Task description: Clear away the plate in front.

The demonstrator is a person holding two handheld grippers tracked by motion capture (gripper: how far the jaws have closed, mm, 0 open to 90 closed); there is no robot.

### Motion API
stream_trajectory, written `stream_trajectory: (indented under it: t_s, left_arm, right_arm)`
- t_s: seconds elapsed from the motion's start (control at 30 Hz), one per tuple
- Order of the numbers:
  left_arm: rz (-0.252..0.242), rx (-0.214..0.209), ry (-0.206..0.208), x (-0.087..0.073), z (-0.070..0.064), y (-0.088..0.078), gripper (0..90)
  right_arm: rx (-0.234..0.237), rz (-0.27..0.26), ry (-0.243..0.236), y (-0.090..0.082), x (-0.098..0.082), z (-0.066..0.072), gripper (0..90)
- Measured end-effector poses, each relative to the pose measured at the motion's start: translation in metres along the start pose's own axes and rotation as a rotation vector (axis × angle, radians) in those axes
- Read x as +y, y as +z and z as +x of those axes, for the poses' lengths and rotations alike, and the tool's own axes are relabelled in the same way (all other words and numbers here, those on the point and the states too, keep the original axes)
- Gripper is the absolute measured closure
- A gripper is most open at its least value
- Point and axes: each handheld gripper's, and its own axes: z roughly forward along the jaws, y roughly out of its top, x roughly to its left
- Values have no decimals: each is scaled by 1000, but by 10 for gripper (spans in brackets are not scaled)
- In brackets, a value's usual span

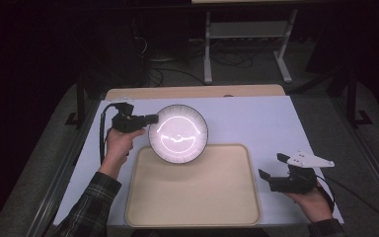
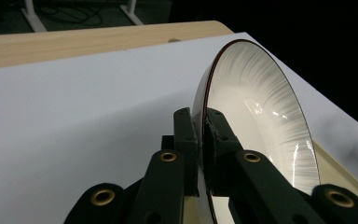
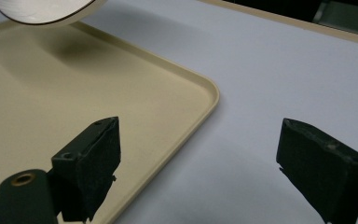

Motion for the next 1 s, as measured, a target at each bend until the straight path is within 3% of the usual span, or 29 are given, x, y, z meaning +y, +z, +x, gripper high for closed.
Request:
stream_trajectory:
  t_s: [0.37,1.0]
  left_arm:
    - [52,-25,19,-27,-13,-1,853]
    - [165,-117,43,-60,-35,9,850]
  right_arm:
    - [-3,-4,3,-2,-1,0,126]
    - [-4,13,-1,-2,-3,0,128]
